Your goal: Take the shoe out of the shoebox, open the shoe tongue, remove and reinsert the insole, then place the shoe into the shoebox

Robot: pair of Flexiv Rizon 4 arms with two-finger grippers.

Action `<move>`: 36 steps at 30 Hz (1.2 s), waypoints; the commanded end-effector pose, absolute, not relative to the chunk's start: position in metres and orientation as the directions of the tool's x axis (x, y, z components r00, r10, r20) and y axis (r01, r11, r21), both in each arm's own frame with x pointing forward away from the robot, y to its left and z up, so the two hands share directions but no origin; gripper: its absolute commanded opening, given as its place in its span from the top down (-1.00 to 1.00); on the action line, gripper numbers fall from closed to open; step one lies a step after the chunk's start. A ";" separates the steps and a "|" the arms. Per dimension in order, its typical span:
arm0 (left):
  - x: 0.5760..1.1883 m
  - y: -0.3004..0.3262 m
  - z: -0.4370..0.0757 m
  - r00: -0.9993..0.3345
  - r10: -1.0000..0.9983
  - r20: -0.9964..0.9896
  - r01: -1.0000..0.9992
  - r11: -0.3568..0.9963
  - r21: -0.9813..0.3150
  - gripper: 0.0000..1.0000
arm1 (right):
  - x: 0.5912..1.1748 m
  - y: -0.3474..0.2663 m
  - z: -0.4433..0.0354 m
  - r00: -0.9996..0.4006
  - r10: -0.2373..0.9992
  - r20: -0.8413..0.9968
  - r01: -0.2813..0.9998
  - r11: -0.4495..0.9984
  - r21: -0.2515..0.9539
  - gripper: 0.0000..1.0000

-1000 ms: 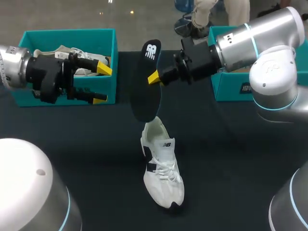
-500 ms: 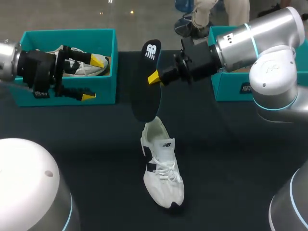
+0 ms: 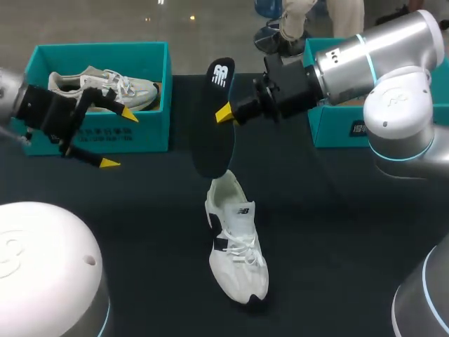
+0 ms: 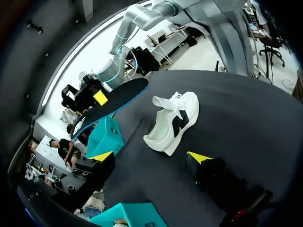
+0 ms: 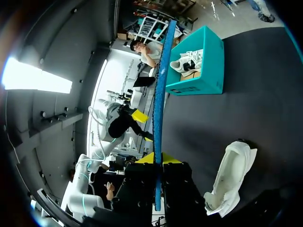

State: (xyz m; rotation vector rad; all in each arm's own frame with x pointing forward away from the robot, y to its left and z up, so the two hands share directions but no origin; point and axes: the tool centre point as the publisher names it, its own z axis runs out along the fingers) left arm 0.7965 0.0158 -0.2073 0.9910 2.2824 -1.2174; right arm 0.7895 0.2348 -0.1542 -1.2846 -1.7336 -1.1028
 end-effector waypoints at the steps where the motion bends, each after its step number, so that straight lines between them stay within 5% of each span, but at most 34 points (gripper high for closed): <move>1: 0.800 0.012 -0.201 -0.842 0.451 -0.298 0.525 0.551 -0.649 -1.00 | 0.789 0.236 -0.154 -0.260 0.369 0.892 0.965 0.143 0.222 1.00; 16: 0.800 0.012 -0.201 -0.842 0.451 -0.298 0.525 0.551 -0.649 -1.00 | 0.789 0.236 -0.154 -0.260 0.369 0.892 0.965 0.143 0.222 1.00; 24: 0.782 0.016 -0.211 -0.965 0.259 -0.037 0.226 0.754 -0.617 -1.00 | 0.789 0.236 -0.154 -0.260 0.369 0.892 0.965 0.143 0.222 1.00; 36: 0.750 0.066 -0.238 -0.994 0.052 0.094 -0.007 0.841 -0.541 -1.00 | 0.789 0.236 -0.154 -0.260 0.369 0.892 0.965 0.143 0.222 1.00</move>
